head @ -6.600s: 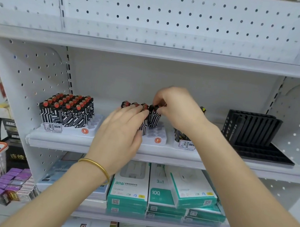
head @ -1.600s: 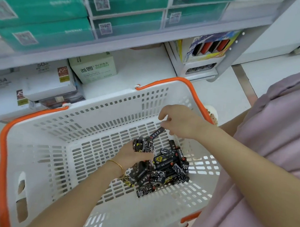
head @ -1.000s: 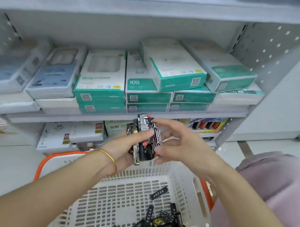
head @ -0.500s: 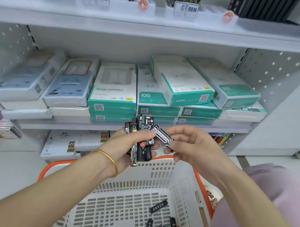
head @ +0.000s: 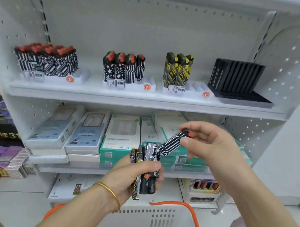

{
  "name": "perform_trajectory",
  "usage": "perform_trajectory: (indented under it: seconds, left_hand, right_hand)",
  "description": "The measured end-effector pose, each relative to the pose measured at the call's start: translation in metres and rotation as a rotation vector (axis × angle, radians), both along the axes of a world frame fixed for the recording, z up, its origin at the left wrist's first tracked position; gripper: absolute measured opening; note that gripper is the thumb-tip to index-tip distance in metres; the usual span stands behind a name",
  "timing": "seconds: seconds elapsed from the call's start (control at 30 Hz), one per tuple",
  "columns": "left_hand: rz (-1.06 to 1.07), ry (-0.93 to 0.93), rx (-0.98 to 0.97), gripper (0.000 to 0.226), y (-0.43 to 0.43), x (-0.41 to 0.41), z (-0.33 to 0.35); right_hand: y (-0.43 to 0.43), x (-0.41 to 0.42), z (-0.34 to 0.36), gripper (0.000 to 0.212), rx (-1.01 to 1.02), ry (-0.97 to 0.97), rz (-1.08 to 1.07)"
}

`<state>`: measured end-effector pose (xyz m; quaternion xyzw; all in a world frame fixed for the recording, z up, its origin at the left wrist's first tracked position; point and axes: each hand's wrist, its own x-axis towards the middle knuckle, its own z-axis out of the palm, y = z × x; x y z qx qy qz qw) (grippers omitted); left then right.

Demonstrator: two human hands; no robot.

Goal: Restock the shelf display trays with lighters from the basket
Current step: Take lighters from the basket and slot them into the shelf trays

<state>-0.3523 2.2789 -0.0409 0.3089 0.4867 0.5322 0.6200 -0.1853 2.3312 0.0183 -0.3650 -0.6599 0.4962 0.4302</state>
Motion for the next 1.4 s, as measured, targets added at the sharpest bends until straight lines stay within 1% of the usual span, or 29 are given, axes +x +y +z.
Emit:
perform_trajectory:
  seconds: [0.07,0.1,0.17,0.2,0.3,0.37,0.43,0.5,0.57,0.67,0.8,0.83,0.97,1.07,1.17,1.27,1.4]
  left_hand:
    - [0.057,0.009,0.002,0.032,-0.002,-0.006,0.016]
    - [0.079,0.016,0.007,0.027,-0.002,-0.010,0.024]
    - [0.120,0.021,0.020,0.011,-0.002,-0.018,0.039]
    - [0.138,0.023,0.026,0.009,-0.001,-0.022,0.046]
    - [0.182,0.023,0.042,0.028,0.005,-0.032,0.060]
    - [0.196,0.010,0.043,0.030,0.008,-0.034,0.066]
    - [0.197,0.004,0.034,0.021,0.010,-0.034,0.069]
    - [0.199,0.010,0.022,0.009,0.011,-0.034,0.071]
    - [0.195,0.016,0.012,0.008,0.012,-0.035,0.072]
    - [0.190,0.008,0.007,0.014,0.012,-0.036,0.074]
    - [0.179,-0.005,0.023,0.040,0.012,-0.039,0.075]
    - [0.176,-0.007,0.027,0.042,0.012,-0.039,0.076]
    - [0.158,-0.010,0.040,0.047,0.013,-0.039,0.078]
    - [0.151,-0.013,0.043,0.037,0.013,-0.038,0.078]
    - [0.155,-0.018,0.046,0.033,0.013,-0.038,0.079]
    - [0.160,-0.045,0.038,0.038,0.014,-0.037,0.080]
    - [0.157,-0.080,0.031,0.054,0.015,-0.036,0.081]
  right_hand:
    - [0.004,-0.011,0.029,0.028,0.096,-0.016,0.027]
    - [0.008,-0.019,0.044,0.028,0.159,-0.034,0.035]
    - [0.020,-0.038,0.075,0.026,0.328,-0.120,0.016]
    - [0.029,-0.049,0.091,0.025,0.435,-0.200,-0.015]
    - [0.061,-0.084,0.131,0.022,0.747,-0.532,-0.128]
    - [0.084,-0.105,0.141,0.022,0.850,-0.712,-0.153]
    - [0.102,-0.122,0.141,0.023,0.871,-0.826,-0.127]
    - [0.114,-0.132,0.139,0.024,0.853,-0.892,-0.076]
    - [0.120,-0.136,0.139,0.025,0.831,-0.942,-0.033]
    - [0.121,-0.136,0.141,0.027,0.801,-0.957,0.007]
    - [0.118,-0.135,0.143,0.027,0.778,-0.909,0.023]
    - [0.118,-0.135,0.143,0.027,0.775,-0.911,0.023]
    - [0.117,-0.135,0.145,0.027,0.770,-0.931,0.031]
    - [0.115,-0.132,0.146,0.024,0.761,-0.934,0.042]
    - [0.113,-0.131,0.147,0.022,0.748,-0.947,0.046]
    - [0.113,-0.132,0.148,0.022,0.757,-0.965,0.058]
    - [0.113,-0.130,0.151,0.022,0.780,-1.003,0.050]
